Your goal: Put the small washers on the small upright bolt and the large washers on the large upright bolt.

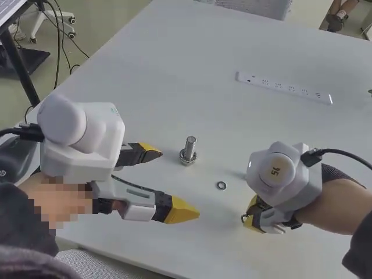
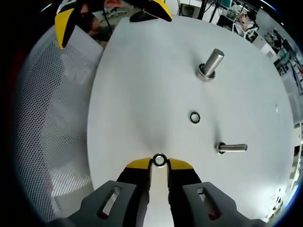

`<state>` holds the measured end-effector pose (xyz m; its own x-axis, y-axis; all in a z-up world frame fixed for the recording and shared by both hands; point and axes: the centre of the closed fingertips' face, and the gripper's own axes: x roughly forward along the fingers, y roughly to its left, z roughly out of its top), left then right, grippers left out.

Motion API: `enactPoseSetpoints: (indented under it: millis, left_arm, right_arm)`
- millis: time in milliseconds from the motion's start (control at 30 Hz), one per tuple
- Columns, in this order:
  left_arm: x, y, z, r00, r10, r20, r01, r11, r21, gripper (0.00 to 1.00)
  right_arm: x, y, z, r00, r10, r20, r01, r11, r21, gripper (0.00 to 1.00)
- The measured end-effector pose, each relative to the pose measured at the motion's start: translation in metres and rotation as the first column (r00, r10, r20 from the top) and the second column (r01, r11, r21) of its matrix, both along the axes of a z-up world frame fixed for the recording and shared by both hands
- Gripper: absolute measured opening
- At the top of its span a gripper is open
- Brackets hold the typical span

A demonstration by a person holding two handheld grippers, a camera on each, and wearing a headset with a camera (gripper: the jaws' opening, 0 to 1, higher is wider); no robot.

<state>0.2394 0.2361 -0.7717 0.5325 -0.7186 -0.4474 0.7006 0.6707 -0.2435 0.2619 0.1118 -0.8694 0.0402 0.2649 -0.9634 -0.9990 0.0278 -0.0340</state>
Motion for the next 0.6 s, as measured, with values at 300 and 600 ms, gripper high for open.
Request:
enactPoseSetpoints:
  millis: [300, 600]
  left_arm:
    - [0.001, -0.001, 0.000, 1.000, -0.004, -0.001, 0.005, 1.000, 0.001, 0.81]
    - [0.001, -0.002, 0.001, 1.000, -0.008, 0.000, 0.008, 1.000, 0.001, 0.81]
  right_arm:
    - [0.015, -0.019, 0.015, 0.998, -0.052, 0.023, 0.052, 0.999, -0.001, 0.14]
    - [0.031, -0.034, 0.036, 0.993, -0.106, 0.056, 0.106, 0.994, 0.015, 0.14]
